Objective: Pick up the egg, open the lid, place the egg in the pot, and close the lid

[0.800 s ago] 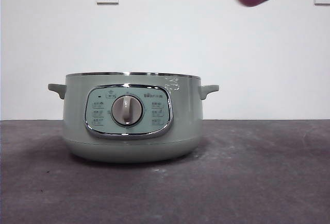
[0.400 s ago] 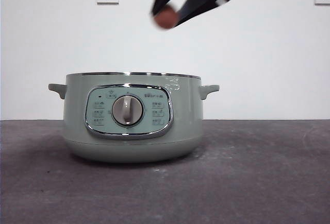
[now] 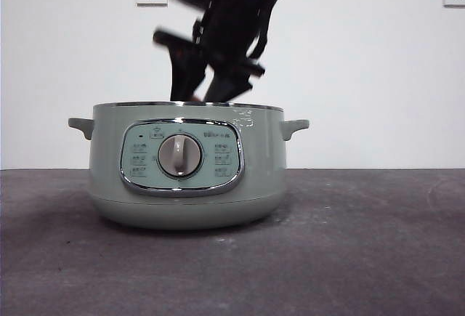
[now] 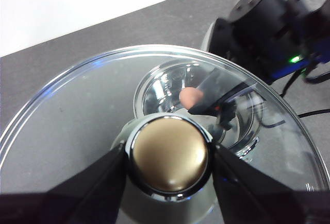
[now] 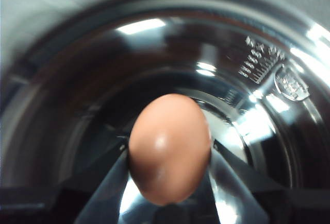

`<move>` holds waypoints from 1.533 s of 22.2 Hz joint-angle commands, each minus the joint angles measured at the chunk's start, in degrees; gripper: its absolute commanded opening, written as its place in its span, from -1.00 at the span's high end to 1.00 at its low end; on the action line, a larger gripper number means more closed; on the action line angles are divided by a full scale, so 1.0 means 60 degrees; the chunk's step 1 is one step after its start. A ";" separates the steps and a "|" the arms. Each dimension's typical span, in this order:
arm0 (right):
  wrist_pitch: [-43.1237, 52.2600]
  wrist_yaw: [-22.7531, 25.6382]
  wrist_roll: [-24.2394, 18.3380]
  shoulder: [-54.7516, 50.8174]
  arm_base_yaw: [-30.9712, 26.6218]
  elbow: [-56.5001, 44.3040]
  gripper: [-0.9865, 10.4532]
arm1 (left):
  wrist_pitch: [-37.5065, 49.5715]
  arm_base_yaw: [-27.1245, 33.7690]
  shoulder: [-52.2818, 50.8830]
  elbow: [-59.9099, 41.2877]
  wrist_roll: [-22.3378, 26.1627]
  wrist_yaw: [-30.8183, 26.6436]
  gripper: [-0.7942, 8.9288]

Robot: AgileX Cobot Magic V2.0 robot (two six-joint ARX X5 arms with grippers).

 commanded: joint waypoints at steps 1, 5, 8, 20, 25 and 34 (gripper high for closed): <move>0.0219 0.0277 -0.0302 0.0357 0.0022 0.0044 0.85 | 0.0339 0.0018 -0.0131 0.0197 0.0091 0.0018 0.85; 0.0229 0.0393 -0.0404 0.0688 0.0022 0.0044 0.85 | 0.0291 0.0018 -0.0131 0.0197 0.0091 0.0022 0.85; 0.0186 0.0452 -0.0532 0.0911 0.0033 0.0044 0.85 | 0.0291 0.0011 -0.0131 0.0197 0.0095 0.0047 0.85; -0.0455 0.0444 -0.0637 0.1169 0.0073 0.0044 0.85 | 0.0248 0.0011 -0.0131 0.0197 0.0098 0.0055 0.85; -0.0372 0.0430 -0.0517 0.1137 0.0080 0.0084 -0.01 | 0.0251 0.0011 -0.0131 0.0197 0.0098 0.0055 0.85; -0.0812 0.1093 0.0066 -0.1585 0.0040 0.0124 -0.01 | 0.0353 0.0011 -0.0025 0.0197 0.0102 0.0058 0.85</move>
